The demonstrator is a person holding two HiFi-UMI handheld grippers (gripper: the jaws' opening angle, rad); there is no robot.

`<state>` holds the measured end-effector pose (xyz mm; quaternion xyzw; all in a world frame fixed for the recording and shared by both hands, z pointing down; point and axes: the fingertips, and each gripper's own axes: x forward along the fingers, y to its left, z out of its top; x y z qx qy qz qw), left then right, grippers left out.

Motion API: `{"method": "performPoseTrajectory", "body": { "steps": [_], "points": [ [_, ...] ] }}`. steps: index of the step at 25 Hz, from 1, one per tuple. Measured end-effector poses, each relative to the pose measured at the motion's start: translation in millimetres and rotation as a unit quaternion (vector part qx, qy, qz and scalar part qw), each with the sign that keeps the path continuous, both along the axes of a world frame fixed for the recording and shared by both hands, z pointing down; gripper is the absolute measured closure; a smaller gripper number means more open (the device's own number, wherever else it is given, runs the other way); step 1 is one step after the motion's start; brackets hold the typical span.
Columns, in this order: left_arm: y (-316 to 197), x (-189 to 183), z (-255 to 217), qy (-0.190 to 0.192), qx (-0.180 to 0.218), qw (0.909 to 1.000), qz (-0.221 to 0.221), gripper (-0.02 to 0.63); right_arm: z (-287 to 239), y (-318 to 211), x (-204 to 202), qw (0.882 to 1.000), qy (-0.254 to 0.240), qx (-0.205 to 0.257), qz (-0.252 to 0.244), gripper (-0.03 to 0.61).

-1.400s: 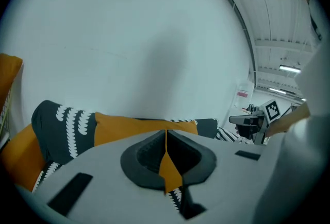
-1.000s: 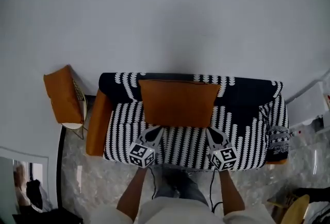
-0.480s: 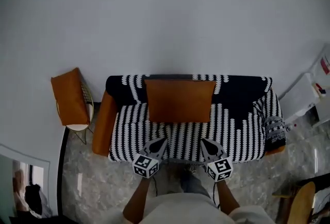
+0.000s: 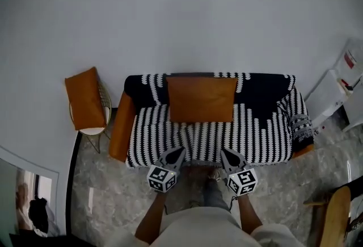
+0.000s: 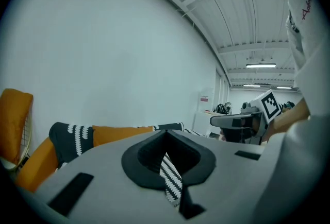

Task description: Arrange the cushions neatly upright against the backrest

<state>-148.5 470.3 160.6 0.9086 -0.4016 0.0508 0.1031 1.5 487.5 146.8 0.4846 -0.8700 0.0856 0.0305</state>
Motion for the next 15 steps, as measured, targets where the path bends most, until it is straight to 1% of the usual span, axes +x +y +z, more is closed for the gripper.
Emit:
{"method": "performPoseTrajectory", "body": {
  "steps": [6,15],
  "points": [
    [35.6,4.2,-5.8,0.007,0.011,0.9999,0.002,0.584,-6.4,36.1,5.2,1.0,0.006,0.01,0.009,0.551],
    [78.2,17.5,-4.5,0.025,0.009,0.9996,0.012,0.584,-10.6,78.0,13.8,1.0,0.016,0.018,0.018,0.551]
  ]
}}
